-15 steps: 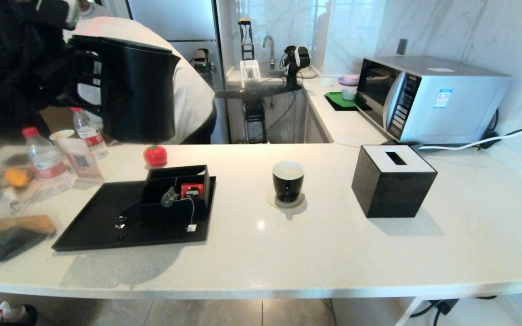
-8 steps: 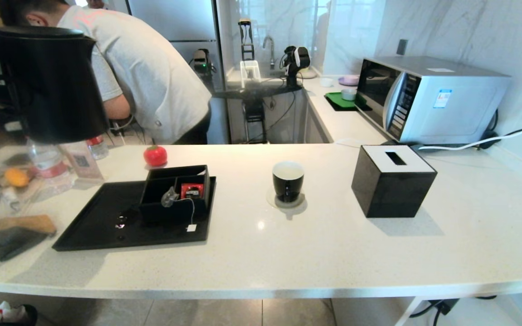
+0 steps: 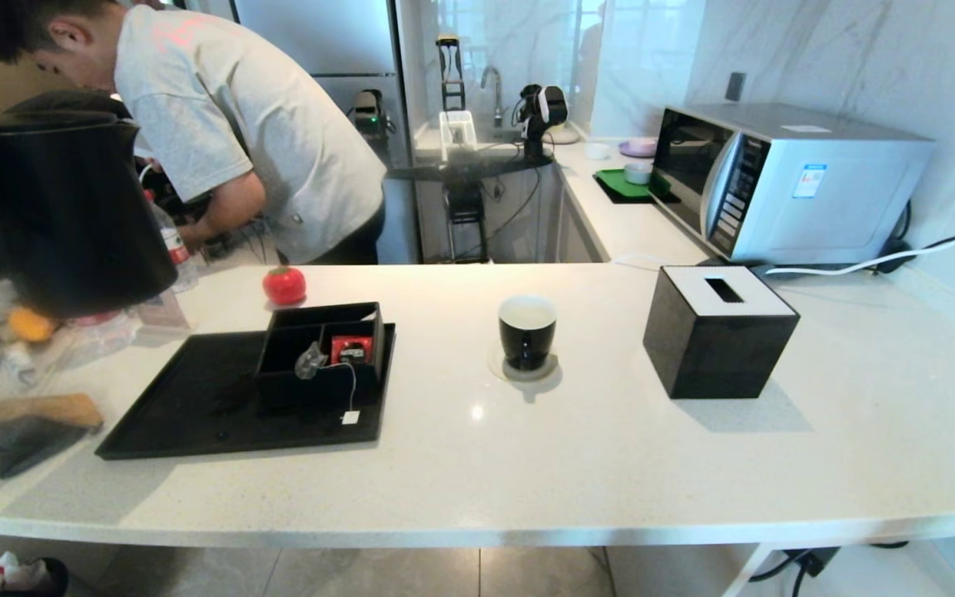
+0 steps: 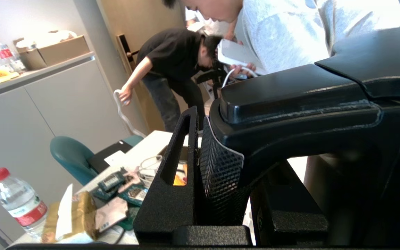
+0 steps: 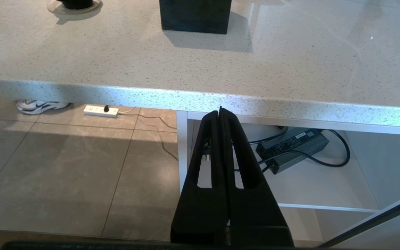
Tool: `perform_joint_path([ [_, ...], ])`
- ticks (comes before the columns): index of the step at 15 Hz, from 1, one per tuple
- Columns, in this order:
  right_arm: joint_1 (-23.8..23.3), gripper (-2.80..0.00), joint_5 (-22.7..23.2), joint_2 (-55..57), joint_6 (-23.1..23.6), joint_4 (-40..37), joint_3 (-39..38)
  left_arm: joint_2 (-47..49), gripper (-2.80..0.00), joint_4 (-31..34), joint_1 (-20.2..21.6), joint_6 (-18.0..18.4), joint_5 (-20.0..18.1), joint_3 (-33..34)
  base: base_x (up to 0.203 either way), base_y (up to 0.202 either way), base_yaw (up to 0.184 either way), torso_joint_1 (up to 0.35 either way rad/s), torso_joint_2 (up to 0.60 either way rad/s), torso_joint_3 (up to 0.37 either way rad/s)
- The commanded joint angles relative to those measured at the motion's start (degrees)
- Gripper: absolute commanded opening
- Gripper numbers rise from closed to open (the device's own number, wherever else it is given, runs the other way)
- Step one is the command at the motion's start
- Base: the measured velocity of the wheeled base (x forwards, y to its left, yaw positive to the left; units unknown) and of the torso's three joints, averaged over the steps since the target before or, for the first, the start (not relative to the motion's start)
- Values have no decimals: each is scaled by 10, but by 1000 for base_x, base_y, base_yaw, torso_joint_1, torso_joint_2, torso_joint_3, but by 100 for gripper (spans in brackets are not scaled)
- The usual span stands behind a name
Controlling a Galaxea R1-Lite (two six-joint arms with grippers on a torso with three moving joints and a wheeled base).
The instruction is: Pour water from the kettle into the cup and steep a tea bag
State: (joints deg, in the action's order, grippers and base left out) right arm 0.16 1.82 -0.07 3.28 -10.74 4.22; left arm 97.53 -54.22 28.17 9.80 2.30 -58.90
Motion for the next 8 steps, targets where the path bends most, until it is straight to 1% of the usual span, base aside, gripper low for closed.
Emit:
perform_joint_path([
  [1,0,-280,0,1,1,-1,0,27,-280,-25,1,0,1,20,0,0,0,0,0,0],
  [8,0,-280,0,1,0,-1,0,130,-280,-82,-2,1,0,26,0,0,0,0,0,0],
])
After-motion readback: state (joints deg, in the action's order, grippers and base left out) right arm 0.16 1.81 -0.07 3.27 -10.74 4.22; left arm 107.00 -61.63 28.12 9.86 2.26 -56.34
